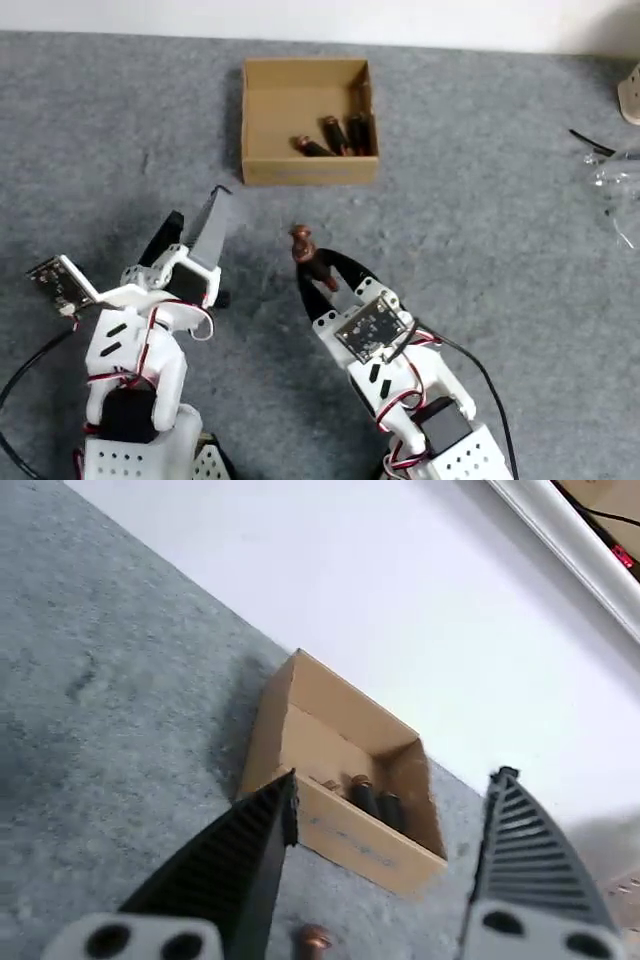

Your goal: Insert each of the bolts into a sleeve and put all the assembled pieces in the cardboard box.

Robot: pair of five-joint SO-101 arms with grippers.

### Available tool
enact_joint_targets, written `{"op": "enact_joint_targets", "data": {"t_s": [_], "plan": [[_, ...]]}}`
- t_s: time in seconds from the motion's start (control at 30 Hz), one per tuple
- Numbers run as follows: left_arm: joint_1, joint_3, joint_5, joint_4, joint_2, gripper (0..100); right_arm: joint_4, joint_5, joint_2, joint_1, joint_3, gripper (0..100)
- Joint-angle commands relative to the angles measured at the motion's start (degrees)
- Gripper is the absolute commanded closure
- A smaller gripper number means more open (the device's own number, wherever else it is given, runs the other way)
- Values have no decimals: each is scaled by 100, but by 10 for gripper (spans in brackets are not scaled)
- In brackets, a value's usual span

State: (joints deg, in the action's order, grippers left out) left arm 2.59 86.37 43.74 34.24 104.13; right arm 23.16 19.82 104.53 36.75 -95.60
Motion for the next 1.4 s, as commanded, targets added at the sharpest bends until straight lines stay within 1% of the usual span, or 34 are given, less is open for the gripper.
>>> {"op": "enact_joint_targets", "data": {"t_s": [0.0,0.07,0.1,0.2,0.37,0.43,0.53,0.6,0.63,0.7,0.73,1.03,1.13,1.37], "plan": [[576,-48,-1284,-26,48,723,-31,53,66,-189,-664,995],[664,-22,-1881,-35,48,723,-31,53,66,-189,-664,995],[664,-22,-2013,-35,48,723,-31,53,66,-198,-664,995],[646,-4,-2031,-35,48,723,-31,62,66,-207,-673,995],[655,198,-2048,-88,48,723,-48,35,66,-453,-664,995],[655,409,-2048,-360,48,748,-48,35,66,-470,-664,995],[690,848,-2075,-1187,48,832,-40,53,66,-479,-664,995],[690,1086,-2435,-1697,40,862,-40,62,48,-488,-664,995],[690,1086,-2752,-1767,31,862,-22,70,48,-505,-664,995],[655,1077,-3262,-1644,31,855,-31,44,66,-681,-664,995],[646,1077,-3393,-1600,31,850,-40,44,66,-734,-664,995],[646,1077,-3429,-1486,31,845,-31,79,40,-787,-646,995],[637,1077,-3437,-1477,22,845,-48,352,48,-963,-620,995],[549,1077,-3446,-1415,22,845,-13,404,13,-971,242,995]]}}
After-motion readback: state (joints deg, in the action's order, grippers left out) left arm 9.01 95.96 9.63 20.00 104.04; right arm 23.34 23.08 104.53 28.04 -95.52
